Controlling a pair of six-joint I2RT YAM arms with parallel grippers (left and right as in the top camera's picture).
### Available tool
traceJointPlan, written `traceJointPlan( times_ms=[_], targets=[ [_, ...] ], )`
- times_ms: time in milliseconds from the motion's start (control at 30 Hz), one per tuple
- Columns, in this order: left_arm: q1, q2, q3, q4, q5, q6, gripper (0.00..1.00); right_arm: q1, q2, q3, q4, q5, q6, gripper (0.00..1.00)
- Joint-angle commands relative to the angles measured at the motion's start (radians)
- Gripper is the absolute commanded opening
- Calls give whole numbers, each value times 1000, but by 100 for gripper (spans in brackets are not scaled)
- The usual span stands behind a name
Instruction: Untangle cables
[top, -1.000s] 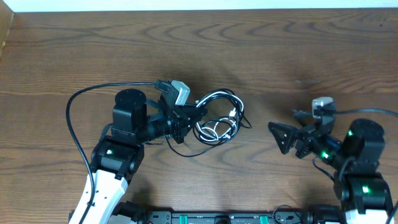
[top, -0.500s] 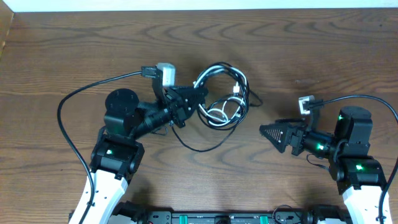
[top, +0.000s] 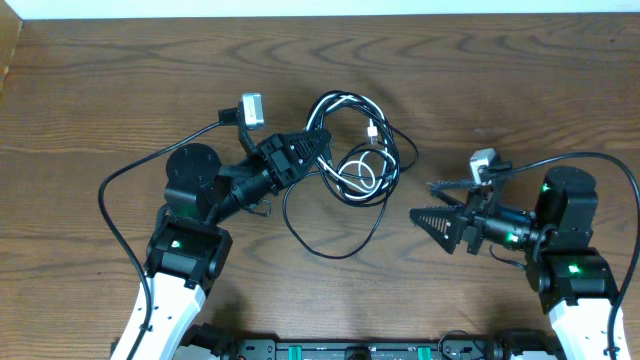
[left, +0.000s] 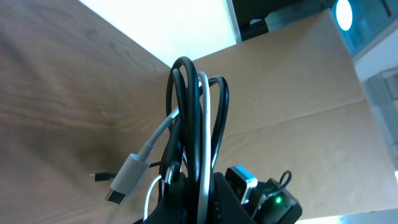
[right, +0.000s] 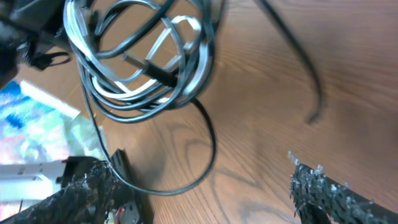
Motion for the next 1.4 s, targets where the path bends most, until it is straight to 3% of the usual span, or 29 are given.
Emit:
traceJointPlan(
  times_ms=[0, 233, 500, 567, 633, 800, 967, 1067, 1167, 1267, 1367],
  targets=[
    [1, -11, 29, 14, -5, -76, 8, 62, 6, 16, 25, 13, -20, 85],
    [1, -11, 29, 58, 7, -92, 8, 182, 60, 16, 69, 155, -20, 84],
    [0, -11, 29, 58, 42, -120, 8, 225, 154, 16, 148, 267, -20, 81],
    [-4, -11, 29, 58, 41, -120, 7, 230, 184, 16, 180, 266, -20, 73],
    [-4, -11, 29, 57, 41, -119, 7, 236, 212, 16, 215, 265, -20, 54],
    [-3, -11, 29, 57, 41, -116, 8, 241, 237, 16, 247, 238, -4, 27],
    [-3, -10, 29, 57, 40, -115, 7, 241, 236, 16, 244, 234, -1, 8],
    [-3, -10, 29, 58, 40, -115, 7, 241, 236, 16, 239, 234, -1, 2],
    [-3, -10, 29, 57, 40, -115, 7, 241, 236, 16, 245, 217, -1, 2],
    [-3, -10, 29, 57, 41, -116, 7, 241, 236, 16, 268, 185, -1, 11],
    [-4, -10, 29, 57, 40, -118, 7, 241, 236, 16, 296, 175, -1, 25]
  ],
)
